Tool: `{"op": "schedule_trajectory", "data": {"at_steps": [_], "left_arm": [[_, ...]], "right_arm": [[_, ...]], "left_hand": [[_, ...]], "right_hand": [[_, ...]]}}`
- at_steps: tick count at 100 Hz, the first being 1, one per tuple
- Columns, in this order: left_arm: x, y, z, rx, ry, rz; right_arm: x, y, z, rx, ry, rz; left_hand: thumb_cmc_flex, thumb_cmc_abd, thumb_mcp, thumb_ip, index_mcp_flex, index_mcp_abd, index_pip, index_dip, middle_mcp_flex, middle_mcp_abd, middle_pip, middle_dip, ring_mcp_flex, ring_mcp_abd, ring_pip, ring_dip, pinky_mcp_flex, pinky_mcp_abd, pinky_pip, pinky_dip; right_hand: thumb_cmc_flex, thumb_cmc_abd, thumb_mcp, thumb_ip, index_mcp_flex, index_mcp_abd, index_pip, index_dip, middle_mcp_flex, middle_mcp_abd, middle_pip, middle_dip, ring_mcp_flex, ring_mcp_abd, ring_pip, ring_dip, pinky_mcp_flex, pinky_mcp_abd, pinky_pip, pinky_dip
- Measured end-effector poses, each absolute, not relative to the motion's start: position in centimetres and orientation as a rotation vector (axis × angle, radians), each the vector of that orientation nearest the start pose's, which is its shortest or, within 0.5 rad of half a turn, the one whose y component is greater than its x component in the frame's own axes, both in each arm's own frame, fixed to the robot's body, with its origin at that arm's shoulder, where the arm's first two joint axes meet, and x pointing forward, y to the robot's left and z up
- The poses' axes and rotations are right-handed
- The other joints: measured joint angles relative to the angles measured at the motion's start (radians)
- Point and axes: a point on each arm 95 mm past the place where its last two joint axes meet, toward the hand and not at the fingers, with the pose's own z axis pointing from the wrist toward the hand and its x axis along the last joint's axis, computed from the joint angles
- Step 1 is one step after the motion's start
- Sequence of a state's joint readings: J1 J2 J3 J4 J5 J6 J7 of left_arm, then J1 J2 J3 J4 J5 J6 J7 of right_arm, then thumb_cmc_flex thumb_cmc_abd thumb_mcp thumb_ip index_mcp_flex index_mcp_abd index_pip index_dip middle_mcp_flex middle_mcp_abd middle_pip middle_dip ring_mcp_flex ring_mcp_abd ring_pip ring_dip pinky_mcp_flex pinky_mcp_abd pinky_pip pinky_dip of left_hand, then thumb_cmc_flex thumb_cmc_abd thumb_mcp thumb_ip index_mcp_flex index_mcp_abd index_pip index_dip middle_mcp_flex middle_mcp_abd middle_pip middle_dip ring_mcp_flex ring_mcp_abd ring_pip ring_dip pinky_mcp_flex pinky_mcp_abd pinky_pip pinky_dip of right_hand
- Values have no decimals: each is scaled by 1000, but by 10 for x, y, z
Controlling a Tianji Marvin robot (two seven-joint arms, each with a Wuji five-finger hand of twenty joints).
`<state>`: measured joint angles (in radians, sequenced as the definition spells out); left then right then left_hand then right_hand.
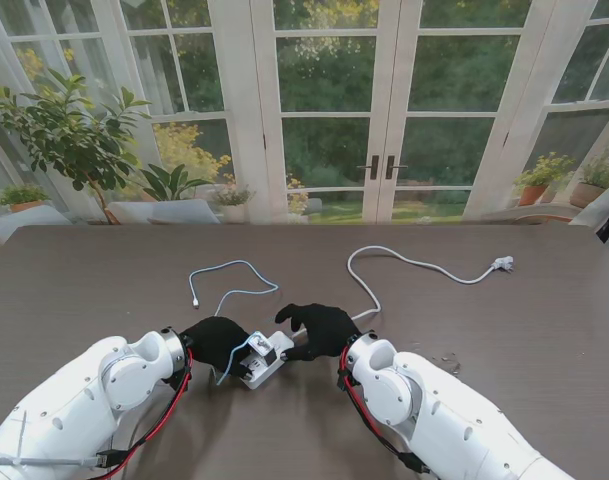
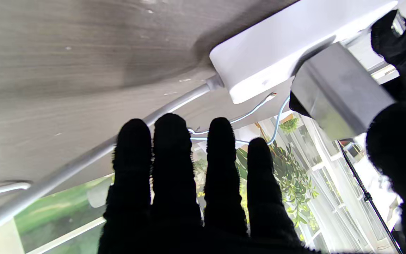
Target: Set up the charging station
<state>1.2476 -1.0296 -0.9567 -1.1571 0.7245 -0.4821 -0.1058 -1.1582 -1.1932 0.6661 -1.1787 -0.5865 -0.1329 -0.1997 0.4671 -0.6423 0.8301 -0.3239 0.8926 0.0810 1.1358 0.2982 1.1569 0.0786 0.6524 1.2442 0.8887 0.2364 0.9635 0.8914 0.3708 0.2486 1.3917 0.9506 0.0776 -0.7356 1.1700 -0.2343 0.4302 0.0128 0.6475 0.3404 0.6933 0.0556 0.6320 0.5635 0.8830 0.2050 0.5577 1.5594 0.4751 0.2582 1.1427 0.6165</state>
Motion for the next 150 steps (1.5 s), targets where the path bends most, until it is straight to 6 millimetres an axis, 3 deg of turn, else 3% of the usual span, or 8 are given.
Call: {"op": "schedule_trajectory", "data": {"at_steps": [13,56,82,95,127,143,147,150], "left_arm": [[439,11,-387,-1249,2012,-1644],[437,14,-388,-1246,2029,-1632],[436,14,-389,-1242,2032,-1629],[435,15,-392,-1236,2048,-1611],[433,16,-392,-1225,2056,-1599],[433,16,-392,-1226,2055,-1598],[433,16,-392,-1226,2054,-1598],[433,16,-392,-1226,2054,-1597]], "right_arm": [[438,121,-378,1316,1672,1837],[435,125,-368,1261,1550,1842],[426,136,-349,1194,1498,1916],[422,144,-348,1163,1510,1937],[425,158,-355,1157,1546,1946],[424,159,-356,1153,1542,1960],[425,160,-356,1155,1540,1964],[425,160,-357,1158,1538,1968]], "left_hand": [[0,0,0,0,0,0,0,0,0,0,0,0,0,0,0,0,0,0,0,0],[3,-2,1,0,0,0,0,0,0,0,0,0,-1,-3,0,0,0,0,0,1],[11,-32,1,0,0,0,2,26,-3,0,0,0,-3,-3,0,0,-11,0,0,1],[152,-88,32,1,0,-21,3,44,-5,-8,-4,0,-11,-13,45,20,-14,0,0,1],[180,-86,54,3,8,-71,4,64,-19,-20,-17,0,-13,-23,65,20,-15,0,0,1],[180,-84,54,3,11,-84,5,97,-20,-20,-7,-38,-13,-23,76,20,-15,0,0,1],[180,-84,47,3,11,-87,5,104,-20,-20,-5,-59,-13,-23,77,20,-15,0,0,1],[180,-83,41,3,11,-88,5,107,-20,-20,-4,-79,-13,-23,77,20,-15,0,0,1]], "right_hand": [[5,18,1,1,81,-10,14,9,52,3,-2,-5,28,-8,-10,0,37,5,0,0],[43,18,20,7,71,6,11,25,72,5,61,26,80,-21,43,0,67,5,11,0],[81,-41,54,7,142,-75,37,66,98,-12,110,62,99,-44,103,0,88,5,46,0],[92,-75,73,7,179,-90,37,83,124,-19,128,85,130,-56,143,0,105,5,72,2],[103,-117,89,7,219,-113,37,95,211,-34,139,115,195,-76,204,0,148,4,130,13],[116,-125,97,7,293,-125,35,98,294,-47,149,128,248,-95,229,0,193,-2,169,20],[128,-127,107,8,313,-127,127,108,314,-52,155,132,257,-95,229,0,203,-3,178,23],[139,-127,109,8,321,-128,127,108,329,-53,160,135,278,-96,233,0,212,-4,181,23]]}}
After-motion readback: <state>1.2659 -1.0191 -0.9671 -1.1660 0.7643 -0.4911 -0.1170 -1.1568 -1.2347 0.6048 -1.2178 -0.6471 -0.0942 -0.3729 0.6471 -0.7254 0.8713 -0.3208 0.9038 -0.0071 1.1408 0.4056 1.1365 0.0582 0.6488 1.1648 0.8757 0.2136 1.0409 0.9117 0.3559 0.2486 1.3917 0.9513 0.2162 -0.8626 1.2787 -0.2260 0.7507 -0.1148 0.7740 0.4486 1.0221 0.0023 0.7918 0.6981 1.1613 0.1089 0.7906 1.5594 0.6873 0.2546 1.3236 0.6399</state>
